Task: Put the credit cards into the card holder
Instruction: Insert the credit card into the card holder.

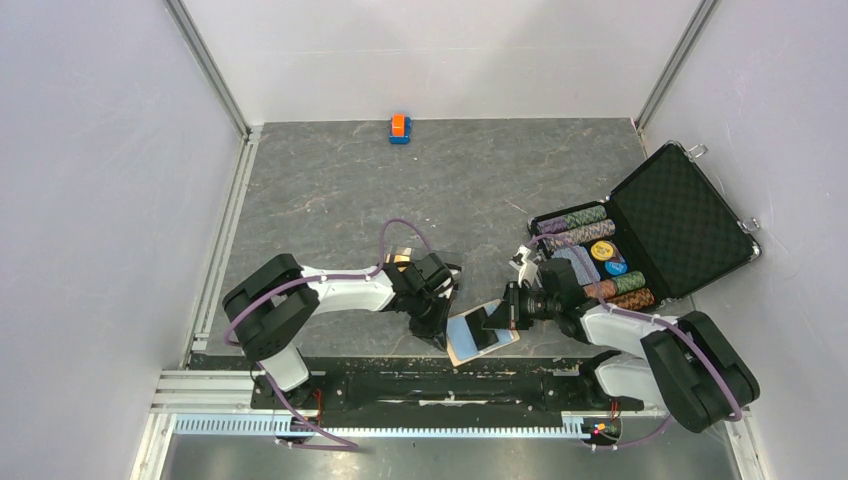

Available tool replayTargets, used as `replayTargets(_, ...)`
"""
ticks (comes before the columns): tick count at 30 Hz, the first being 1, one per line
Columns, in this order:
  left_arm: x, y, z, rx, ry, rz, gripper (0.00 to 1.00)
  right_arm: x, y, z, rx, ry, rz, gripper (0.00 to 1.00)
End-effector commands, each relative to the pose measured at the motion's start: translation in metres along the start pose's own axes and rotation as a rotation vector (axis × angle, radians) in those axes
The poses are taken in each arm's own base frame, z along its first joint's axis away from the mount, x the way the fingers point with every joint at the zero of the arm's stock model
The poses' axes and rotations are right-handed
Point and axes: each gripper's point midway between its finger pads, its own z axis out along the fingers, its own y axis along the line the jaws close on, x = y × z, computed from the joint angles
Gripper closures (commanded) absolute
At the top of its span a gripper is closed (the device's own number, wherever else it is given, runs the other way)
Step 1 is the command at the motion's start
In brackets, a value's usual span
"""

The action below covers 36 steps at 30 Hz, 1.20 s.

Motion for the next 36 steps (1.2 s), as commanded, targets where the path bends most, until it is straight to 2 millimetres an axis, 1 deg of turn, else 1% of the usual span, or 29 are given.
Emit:
replayTargets(1, -0.001, 0.003, 0.008, -0.031, -0.003, 0.035, 0.92, 0.003, -0.001, 0.003, -0.014, -0.002, -0.010, 1.00)
replayTargets(9, 0.000, 0.004, 0.011, -0.038, 0.004, 0.035, 0.92, 0.013, 0.004, 0.006, -0.048, 0.011, 0.012, 1.00)
replayTargets(16, 0.001, 0.006, 0.013, -0.046, 0.009, 0.034, 0.93, 0.021, 0.007, 0.004, -0.075, 0.009, 0.038, 1.00)
replayTargets(19, 0.001, 0.007, 0.014, -0.051, 0.012, 0.035, 0.93, 0.015, 0.007, 0.003, -0.063, -0.016, 0.030, 1.00)
replayTargets(24, 0.002, 0.008, 0.014, -0.058, 0.013, 0.033, 0.93, -0.002, 0.011, 0.004, -0.040, -0.050, -0.006, 1.00)
replayTargets(27, 0.004, 0.009, 0.014, -0.060, 0.019, 0.035, 0.94, -0.002, 0.012, 0.005, -0.044, -0.041, -0.007, 1.00)
replayTargets(31, 0.004, 0.010, 0.015, -0.064, 0.020, 0.037, 0.94, 0.000, 0.006, 0.006, -0.027, -0.037, -0.012, 1.00)
replayTargets(36, 0.004, 0.010, 0.015, -0.065, 0.020, 0.039, 0.94, -0.005, 0.009, 0.009, -0.050, -0.054, -0.010, 1.00)
